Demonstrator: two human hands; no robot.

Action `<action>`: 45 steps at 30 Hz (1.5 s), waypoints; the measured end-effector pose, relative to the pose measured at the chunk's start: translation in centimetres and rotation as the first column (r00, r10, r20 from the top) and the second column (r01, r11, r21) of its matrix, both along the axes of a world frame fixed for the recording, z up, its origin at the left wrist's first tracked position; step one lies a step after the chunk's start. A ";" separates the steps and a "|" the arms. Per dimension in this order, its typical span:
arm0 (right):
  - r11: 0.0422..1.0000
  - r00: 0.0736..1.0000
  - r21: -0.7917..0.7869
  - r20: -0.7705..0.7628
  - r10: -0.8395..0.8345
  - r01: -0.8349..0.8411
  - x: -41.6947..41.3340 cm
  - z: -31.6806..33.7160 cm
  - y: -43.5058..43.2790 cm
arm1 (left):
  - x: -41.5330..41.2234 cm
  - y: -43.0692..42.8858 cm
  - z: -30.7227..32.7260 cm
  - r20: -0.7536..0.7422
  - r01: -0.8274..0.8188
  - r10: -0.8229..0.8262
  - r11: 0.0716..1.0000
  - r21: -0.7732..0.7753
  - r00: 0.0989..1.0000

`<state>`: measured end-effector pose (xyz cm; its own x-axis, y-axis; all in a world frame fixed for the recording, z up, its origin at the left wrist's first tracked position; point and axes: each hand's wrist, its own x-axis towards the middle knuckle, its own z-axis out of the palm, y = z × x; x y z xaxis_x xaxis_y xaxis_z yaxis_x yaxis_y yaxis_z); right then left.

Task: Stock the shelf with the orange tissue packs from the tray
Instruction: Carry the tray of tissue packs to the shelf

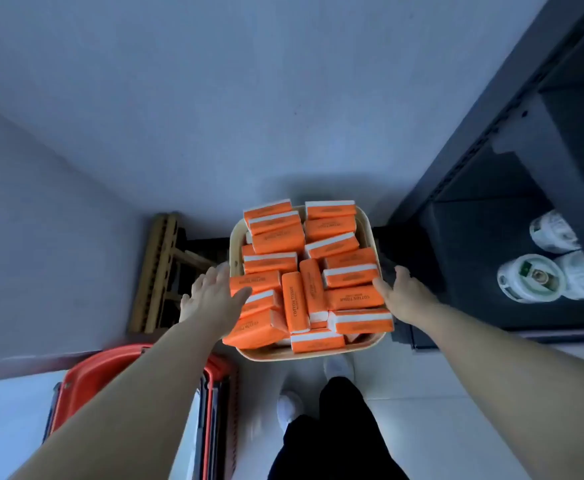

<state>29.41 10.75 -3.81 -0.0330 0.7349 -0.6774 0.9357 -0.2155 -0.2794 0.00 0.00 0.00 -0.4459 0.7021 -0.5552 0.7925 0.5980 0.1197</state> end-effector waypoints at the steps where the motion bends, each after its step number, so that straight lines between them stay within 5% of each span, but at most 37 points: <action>1: 0.999 0.999 -0.028 0.000 -0.043 0.043 -0.3 -0.5 0.3 | -0.2 0.4 -0.8 -0.005 -0.005 0.005 1.000 -0.009 1.000; 8: 0.920 0.923 -0.192 -0.116 -0.367 0.342 -0.8 -5.1 2.0 | -0.3 3.1 -5.6 -0.041 -0.033 0.036 0.997 0.068 0.998; 12: 0.752 0.684 -0.228 -0.315 -0.657 0.618 -0.9 -6.2 2.6 | -0.3 3.7 -7.4 -0.038 -0.042 0.047 0.992 0.122 0.998; 22: 0.779 0.650 -0.257 -0.437 -0.622 0.572 -1.2 -4.1 3.5 | -0.9 1.2 -6.0 0.031 -0.150 0.149 0.988 0.041 0.988; 28: 0.657 0.539 -0.157 -0.450 -0.712 0.737 -3.5 -4.6 4.3 | -3.1 0.0 -6.9 0.060 -0.356 0.366 0.925 -0.134 0.929; 33: 0.818 0.792 0.032 -0.271 -0.547 0.575 -3.3 -5.3 4.1 | -4.0 0.6 -9.0 0.155 -0.524 0.549 0.834 -0.172 0.822; 37: 0.930 0.934 0.104 -0.092 -0.344 0.353 -3.4 -5.0 4.8 | -5.0 2.4 -9.8 0.327 -0.714 0.670 0.700 0.022 0.667; 39: 0.931 0.937 0.111 -0.071 -0.343 0.349 -3.6 -5.1 5.3 | -6.3 3.7 -10.5 0.333 -0.689 0.637 0.722 0.059 0.695; 45: 0.919 0.927 0.134 -0.114 -0.357 0.370 -3.7 -5.3 6.1 | -7.7 5.2 -11.3 0.279 -0.446 0.479 0.877 -0.176 0.832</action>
